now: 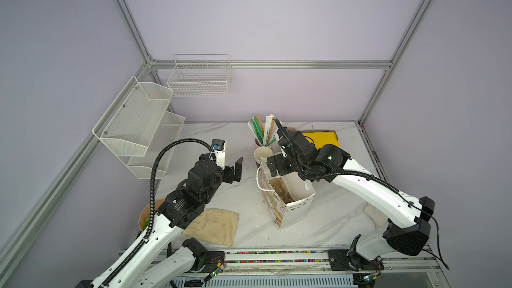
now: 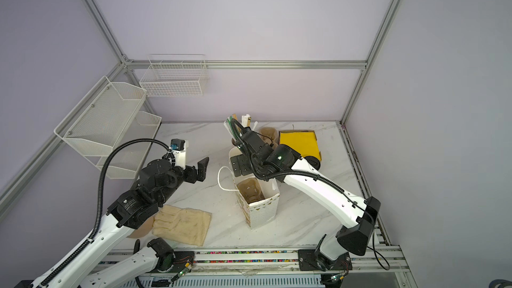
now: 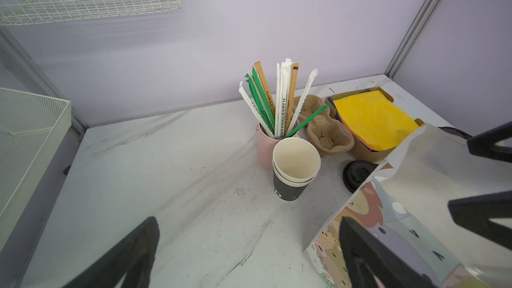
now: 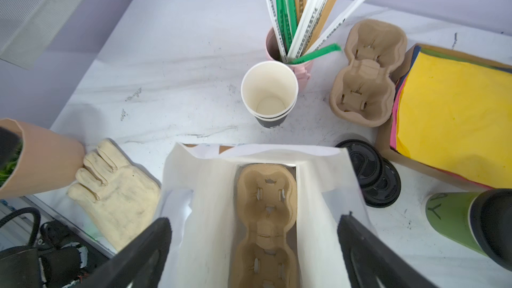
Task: Pack a coffee takeout order
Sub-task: Place the cup tray in the takeout bag, then move the coffee cup to the middle-right of the table.
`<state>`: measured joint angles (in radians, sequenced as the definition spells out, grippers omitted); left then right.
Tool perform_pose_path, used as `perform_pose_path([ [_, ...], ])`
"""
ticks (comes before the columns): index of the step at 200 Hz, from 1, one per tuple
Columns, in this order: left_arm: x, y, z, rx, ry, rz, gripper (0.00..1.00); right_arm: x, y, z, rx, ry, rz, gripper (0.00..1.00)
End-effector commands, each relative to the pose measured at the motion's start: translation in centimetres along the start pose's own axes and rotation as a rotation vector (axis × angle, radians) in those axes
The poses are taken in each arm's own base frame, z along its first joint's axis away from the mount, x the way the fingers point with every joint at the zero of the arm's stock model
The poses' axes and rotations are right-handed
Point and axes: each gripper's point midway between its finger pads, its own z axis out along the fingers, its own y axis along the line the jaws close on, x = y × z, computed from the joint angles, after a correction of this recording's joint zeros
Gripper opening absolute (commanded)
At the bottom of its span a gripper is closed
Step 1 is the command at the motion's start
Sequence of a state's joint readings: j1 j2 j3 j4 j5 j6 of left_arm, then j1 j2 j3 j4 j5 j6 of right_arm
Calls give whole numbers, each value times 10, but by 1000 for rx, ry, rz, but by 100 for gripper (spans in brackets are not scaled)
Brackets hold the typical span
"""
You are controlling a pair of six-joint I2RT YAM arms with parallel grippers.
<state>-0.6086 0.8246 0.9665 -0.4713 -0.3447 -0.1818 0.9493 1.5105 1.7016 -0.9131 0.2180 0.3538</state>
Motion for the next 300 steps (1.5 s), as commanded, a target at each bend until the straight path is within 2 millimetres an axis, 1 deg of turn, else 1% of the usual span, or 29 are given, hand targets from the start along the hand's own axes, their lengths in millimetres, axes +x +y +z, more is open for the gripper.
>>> perform_pose_path([
  [1, -9, -7, 0, 42, -25, -37, 100, -12, -14, -24, 44, -62, 10, 97],
  [27, -8, -10, 0, 58, -13, -36, 100, -20, -23, -38, 67, -115, 31, 97],
  [41, -7, -13, -1, 80, -2, -81, 100, -24, -29, -45, 88, -138, 42, 97],
  [62, -9, -17, -7, 110, -6, -125, 100, -37, -39, -64, 122, -198, 62, 97],
  [73, -13, -19, -11, 130, -18, -153, 100, -46, -46, -76, 141, -245, 90, 98],
  [81, -17, -21, -14, 148, -26, -172, 100, -48, -51, -77, 166, -259, 101, 98],
  [83, -17, -21, -15, 152, -27, -177, 100, -51, -54, -86, 164, -279, 111, 97],
  [87, -19, -23, -17, 162, -31, -188, 100, -52, -57, -91, 171, -294, 121, 97],
  [99, -25, -28, -21, 201, -41, -224, 100, -53, -66, -95, 201, -311, 136, 97],
  [114, -34, -37, -28, 262, -54, -267, 100, -53, -80, -95, 240, -316, 165, 97],
  [130, -48, -44, -38, 325, -83, -309, 100, -52, -99, -94, 268, -312, 209, 97],
  [145, -59, -49, -47, 373, -114, -347, 100, -50, -119, -91, 288, -299, 252, 97],
  [158, -64, -55, -53, 425, -128, -376, 100, -46, -137, -88, 310, -283, 288, 97],
  [175, -67, -69, -56, 508, -118, -405, 100, -38, -153, -81, 329, -254, 317, 97],
  [188, -67, -74, -57, 545, -111, -419, 100, -34, -160, -76, 328, -233, 333, 97],
  [207, -68, -78, -58, 574, -126, -434, 100, -34, -155, -74, 275, -232, 338, 97],
  [222, -68, -86, -58, 619, -122, -445, 100, -35, -148, -70, 226, -232, 330, 95],
  [239, -68, -96, -57, 678, -107, -455, 100, -31, -152, -65, 246, -215, 329, 93],
  [262, -68, -100, -56, 702, -110, -459, 100, -25, -175, -63, 309, -209, 365, 92],
  [280, -66, -102, -56, 709, -102, -444, 98, -19, -200, -58, 344, -181, 416, 92],
  [300, -64, -105, -56, 723, -86, -436, 93, -10, -226, -50, 368, -147, 478, 94],
])
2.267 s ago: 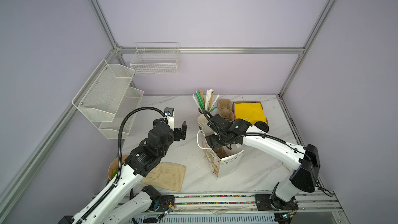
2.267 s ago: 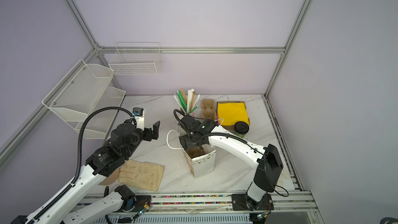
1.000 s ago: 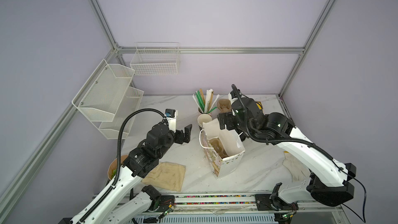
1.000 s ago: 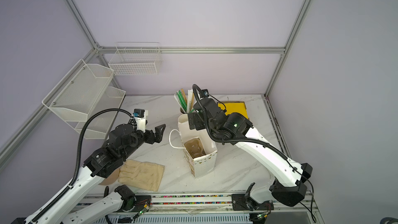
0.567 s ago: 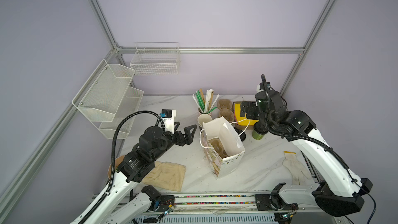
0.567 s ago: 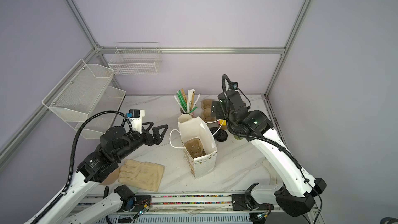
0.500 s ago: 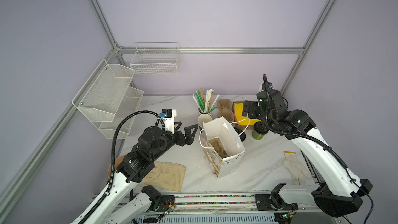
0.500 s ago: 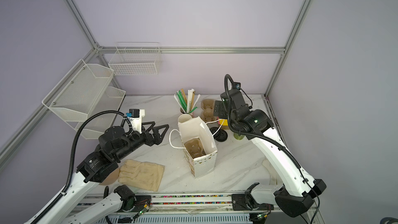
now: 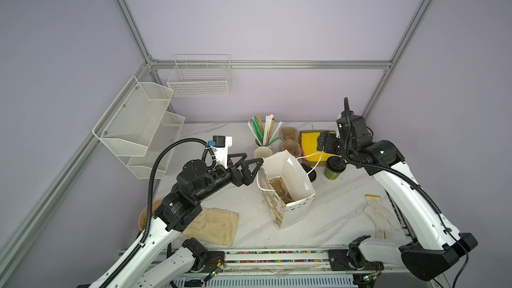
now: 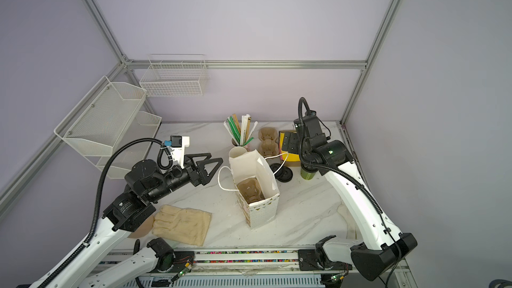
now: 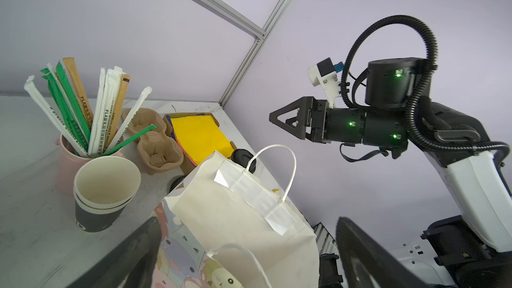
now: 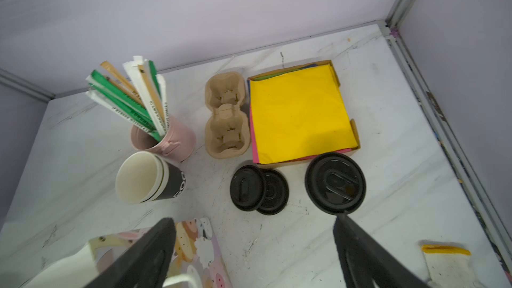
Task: Pack a coffee takeout order
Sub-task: Move the coffee cup to the middle-right of the table.
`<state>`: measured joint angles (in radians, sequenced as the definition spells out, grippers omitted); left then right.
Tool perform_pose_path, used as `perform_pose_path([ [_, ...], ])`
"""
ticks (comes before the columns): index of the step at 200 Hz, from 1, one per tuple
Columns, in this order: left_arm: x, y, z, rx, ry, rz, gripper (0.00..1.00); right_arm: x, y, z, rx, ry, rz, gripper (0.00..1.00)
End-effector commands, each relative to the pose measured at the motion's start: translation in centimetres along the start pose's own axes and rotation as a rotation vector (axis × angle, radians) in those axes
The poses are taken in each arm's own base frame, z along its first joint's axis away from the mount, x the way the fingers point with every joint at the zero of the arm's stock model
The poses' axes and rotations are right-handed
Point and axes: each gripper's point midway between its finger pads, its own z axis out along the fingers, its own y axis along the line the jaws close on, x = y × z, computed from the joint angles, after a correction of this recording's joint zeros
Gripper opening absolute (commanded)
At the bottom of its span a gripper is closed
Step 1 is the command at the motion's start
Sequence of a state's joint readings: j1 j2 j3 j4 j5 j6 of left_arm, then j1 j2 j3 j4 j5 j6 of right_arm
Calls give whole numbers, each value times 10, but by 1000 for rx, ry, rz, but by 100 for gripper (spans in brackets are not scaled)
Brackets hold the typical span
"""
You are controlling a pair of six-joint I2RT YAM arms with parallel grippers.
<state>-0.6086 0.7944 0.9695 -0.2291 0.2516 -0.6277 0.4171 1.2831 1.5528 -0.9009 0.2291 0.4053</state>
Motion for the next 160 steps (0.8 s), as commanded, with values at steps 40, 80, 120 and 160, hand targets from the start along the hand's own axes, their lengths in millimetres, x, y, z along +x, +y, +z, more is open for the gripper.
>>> perform_pose_path([
  [40, 3, -11, 2, 68, 25, 4, 82, 6, -46, 37, 105, 87, 119, 97],
  [80, 7, 4, -1, -11, 30, 38, 82, 35, -70, 73, 202, 213, 181, 97],
  [120, 10, 34, -2, -184, 73, 129, 89, 52, -85, 90, 258, 290, 208, 97],
  [160, 4, 58, -5, -328, 71, 210, 95, 71, -95, 104, 330, 409, 206, 97],
])
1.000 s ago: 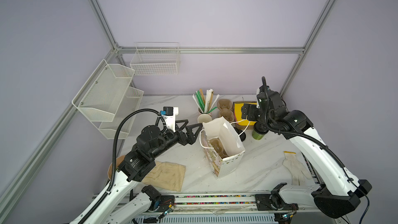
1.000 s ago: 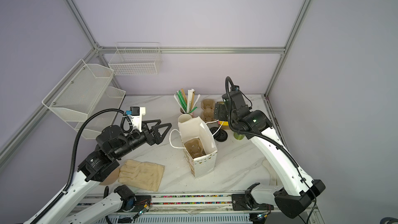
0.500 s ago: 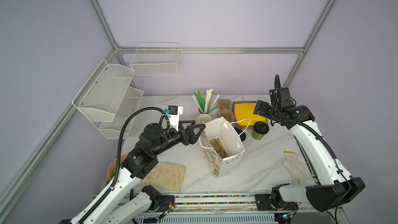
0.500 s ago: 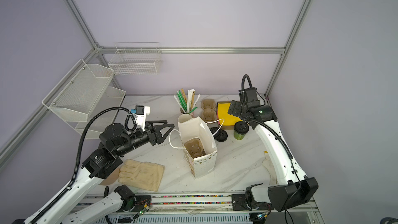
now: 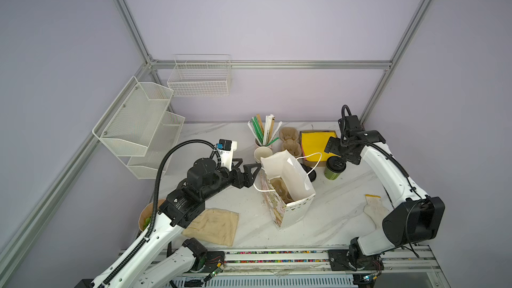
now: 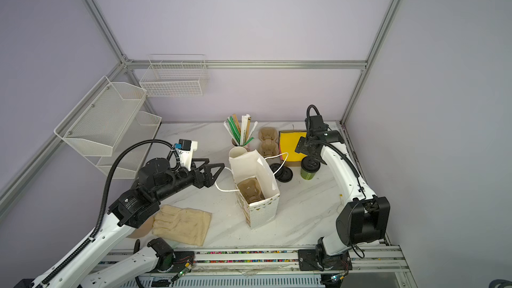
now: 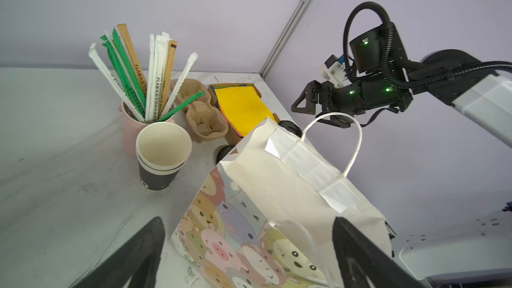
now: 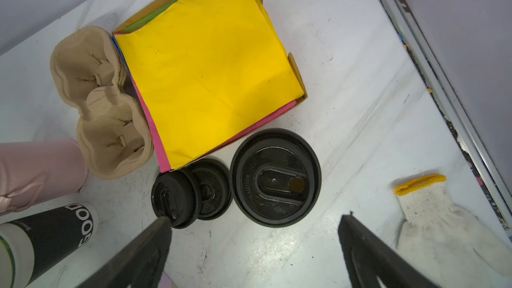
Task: Pack a coffee takeout order
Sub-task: Move the coffee cup to the middle-right of the table.
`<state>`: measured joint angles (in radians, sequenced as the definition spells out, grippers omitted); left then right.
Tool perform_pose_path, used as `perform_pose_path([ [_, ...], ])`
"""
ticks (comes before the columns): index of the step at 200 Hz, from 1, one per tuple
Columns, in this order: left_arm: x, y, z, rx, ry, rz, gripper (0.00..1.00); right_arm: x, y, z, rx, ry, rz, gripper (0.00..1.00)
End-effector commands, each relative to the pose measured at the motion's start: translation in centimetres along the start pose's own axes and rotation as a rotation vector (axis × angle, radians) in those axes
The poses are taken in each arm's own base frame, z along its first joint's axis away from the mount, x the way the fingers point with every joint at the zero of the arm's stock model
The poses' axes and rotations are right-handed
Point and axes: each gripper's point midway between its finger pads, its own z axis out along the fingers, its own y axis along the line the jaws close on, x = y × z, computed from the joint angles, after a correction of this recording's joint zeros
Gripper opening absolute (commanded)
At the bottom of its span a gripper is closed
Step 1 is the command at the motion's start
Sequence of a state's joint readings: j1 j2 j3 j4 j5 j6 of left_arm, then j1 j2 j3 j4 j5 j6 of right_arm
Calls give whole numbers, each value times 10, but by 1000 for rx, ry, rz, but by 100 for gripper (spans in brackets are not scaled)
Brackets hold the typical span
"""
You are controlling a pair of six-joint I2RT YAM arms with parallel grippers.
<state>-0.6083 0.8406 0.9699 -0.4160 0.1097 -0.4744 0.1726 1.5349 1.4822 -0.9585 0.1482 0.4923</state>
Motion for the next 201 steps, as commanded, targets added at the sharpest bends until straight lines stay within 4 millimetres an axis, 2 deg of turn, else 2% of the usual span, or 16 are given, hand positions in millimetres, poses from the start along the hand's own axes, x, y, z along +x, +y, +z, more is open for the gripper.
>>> perform_pose_path([
  [1, -27, 11, -11, -105, -64, 87, 95, 13, -9, 9, 61, 96, 11, 97],
  [58, -23, 36, -3, -218, -38, 115, 99, 27, -10, 20, 104, 226, 12, 97],
  [88, -23, 41, -1, -238, -38, 113, 100, 25, -10, 16, 99, 225, 16, 98],
  [102, -23, 44, 0, -244, -39, 110, 100, 22, -16, 17, 118, 221, 10, 98],
  [126, -20, 48, 1, -252, -39, 105, 100, 30, -26, 26, 120, 264, 13, 98],
  [149, -19, 51, -1, -263, -50, 106, 100, 23, -30, 25, 109, 247, 13, 97],
  [201, -16, 57, 0, -279, -57, 112, 100, 25, -22, 36, 77, 273, 3, 96],
])
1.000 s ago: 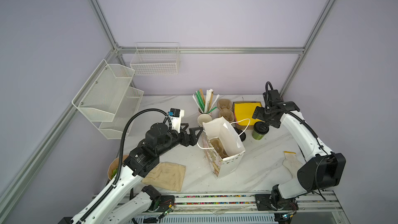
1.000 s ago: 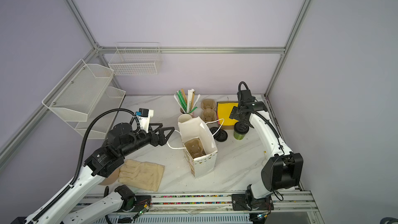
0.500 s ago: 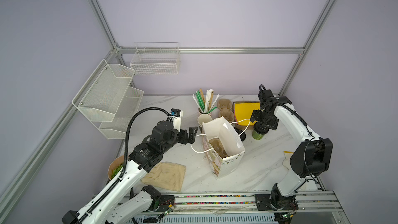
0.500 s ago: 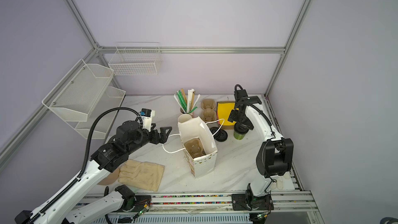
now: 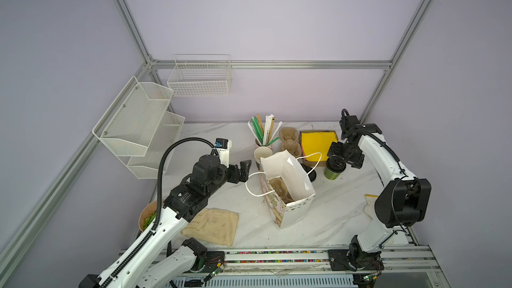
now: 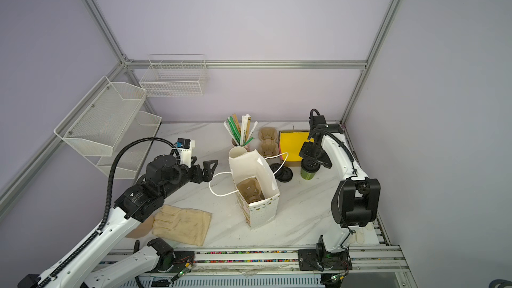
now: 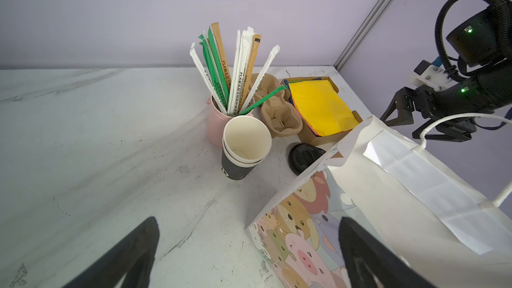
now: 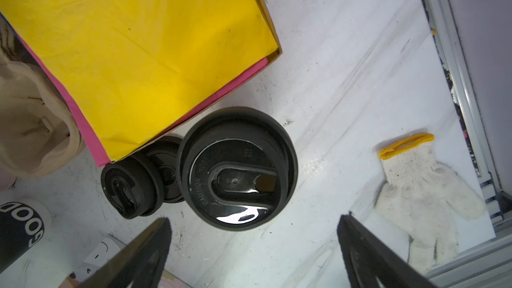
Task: Pack a coffee takeout order
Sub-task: Move the coffee cup to the middle-right of the table.
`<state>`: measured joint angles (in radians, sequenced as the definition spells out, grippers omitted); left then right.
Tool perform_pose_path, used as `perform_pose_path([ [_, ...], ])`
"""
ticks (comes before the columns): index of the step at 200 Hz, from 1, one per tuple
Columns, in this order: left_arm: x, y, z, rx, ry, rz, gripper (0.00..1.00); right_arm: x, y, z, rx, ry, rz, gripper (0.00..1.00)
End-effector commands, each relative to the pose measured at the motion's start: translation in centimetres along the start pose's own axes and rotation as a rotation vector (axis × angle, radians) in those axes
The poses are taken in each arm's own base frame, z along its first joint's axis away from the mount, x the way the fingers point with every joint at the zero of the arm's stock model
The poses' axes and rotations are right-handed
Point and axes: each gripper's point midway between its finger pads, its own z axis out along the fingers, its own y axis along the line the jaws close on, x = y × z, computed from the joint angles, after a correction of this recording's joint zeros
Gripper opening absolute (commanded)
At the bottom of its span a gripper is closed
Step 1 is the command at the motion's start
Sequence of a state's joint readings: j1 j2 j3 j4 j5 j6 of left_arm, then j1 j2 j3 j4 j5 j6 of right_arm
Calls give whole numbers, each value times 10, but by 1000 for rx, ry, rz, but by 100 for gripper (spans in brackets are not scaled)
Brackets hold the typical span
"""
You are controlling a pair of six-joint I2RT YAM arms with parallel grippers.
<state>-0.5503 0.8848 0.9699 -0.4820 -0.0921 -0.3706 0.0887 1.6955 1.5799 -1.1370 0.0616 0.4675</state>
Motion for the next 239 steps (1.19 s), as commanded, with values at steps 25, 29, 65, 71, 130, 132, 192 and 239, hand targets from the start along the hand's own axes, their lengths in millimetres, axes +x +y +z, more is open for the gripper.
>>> perform_pose_path([
  [25, -14, 2, -4, -10, -62, 25, 100, 4, 5, 6, -23, 26, -21, 94],
  [29, -14, 3, -4, -12, -63, 24, 100, 4, 4, 8, -17, 29, -21, 94],
  [65, -12, 4, -2, -14, -57, 24, 100, 7, 1, 16, 9, 44, -16, 91],
  [71, -12, 4, -2, -14, -58, 24, 100, 7, 1, 17, 11, 45, -16, 91],
  [130, -11, 6, -1, -16, -56, 22, 100, 8, 5, 23, -5, 58, -21, 88],
  [132, -11, 6, -1, -17, -55, 22, 100, 8, 5, 24, -4, 59, -22, 87],
  [192, -9, 8, 1, -18, -49, 18, 100, 12, 4, 34, 1, 75, -23, 86],
  [239, -8, 8, 2, -16, -45, 16, 100, 12, 3, 37, 7, 76, -24, 85],
])
